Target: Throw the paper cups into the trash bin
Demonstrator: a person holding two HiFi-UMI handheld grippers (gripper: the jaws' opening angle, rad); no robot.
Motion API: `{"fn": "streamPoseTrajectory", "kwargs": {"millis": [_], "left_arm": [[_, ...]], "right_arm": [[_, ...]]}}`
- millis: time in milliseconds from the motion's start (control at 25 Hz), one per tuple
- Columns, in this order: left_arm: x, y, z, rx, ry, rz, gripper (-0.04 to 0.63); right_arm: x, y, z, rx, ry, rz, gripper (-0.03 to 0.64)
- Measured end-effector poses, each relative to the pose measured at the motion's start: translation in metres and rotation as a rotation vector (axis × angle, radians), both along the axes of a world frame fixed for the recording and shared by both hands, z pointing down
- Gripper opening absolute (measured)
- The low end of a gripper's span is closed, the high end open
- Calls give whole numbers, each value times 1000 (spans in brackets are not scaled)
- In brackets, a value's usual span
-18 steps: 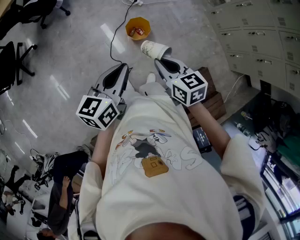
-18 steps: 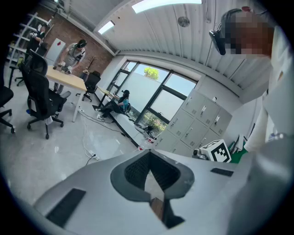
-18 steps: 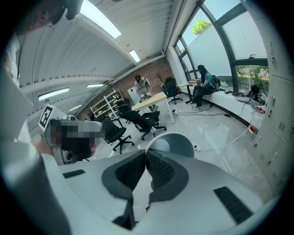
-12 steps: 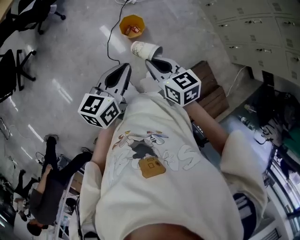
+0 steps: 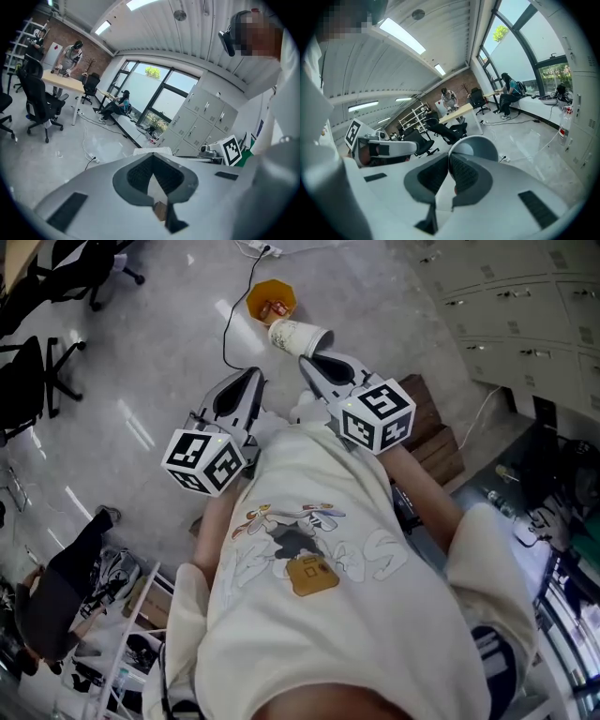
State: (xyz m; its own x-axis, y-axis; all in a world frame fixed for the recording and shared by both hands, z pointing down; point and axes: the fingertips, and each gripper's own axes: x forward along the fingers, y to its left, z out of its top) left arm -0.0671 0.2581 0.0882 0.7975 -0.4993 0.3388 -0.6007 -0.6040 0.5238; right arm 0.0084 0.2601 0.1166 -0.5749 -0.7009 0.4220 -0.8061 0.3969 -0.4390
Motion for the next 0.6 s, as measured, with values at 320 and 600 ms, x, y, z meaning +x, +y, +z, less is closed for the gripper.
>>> {"fn": "streamPoseTrajectory", "kwargs": {"millis": [320, 600], "left_arm": [[4, -28, 21, -71, 10, -11, 6], [-24, -107, 41, -133, 39, 23, 6]], "right_arm": [[20, -36, 15, -38, -35, 55, 26], [-11, -112, 29, -86, -27, 89, 26]]}}
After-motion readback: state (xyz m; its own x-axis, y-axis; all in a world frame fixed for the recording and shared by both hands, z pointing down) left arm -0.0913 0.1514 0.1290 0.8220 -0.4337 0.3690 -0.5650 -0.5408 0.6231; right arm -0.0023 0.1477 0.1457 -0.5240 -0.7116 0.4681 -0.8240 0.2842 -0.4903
